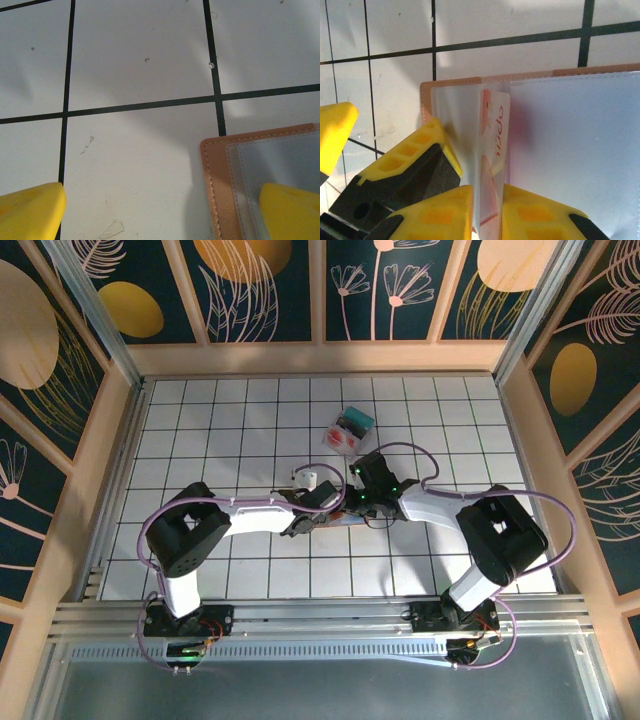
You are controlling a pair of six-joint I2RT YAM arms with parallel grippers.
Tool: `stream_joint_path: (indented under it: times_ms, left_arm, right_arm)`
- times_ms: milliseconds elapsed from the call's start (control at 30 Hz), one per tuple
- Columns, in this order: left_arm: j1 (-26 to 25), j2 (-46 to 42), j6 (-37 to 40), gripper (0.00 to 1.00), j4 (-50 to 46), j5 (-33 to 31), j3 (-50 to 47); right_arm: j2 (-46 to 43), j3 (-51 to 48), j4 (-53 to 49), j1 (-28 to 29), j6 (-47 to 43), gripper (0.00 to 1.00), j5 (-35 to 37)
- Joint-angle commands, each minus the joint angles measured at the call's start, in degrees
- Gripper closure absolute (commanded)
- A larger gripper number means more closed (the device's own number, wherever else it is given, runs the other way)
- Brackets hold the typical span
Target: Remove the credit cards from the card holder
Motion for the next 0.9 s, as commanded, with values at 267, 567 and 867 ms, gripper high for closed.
stream_joint_path:
  times_ms: [267, 567, 867]
  left_arm:
    - [0.0, 1.3, -1.3, 0.01, -1.4, -0.8, -0.9]
    - [0.0, 1.6, -1.5, 0.01, -0.7, 0.3, -0.7]
    - [0.0, 1.3, -2.0, 0.01, -0.2, 0.8, -1.0]
  right_arm:
    - [0.2, 3.0, -5.2, 0.9, -1.9, 0.81, 6.9]
    - [1.7, 5.0, -4.4, 2.7, -1.5, 0.84, 6.5]
    - [2.9, 6.0, -4.7, 3.3, -1.8, 0.90, 7.7]
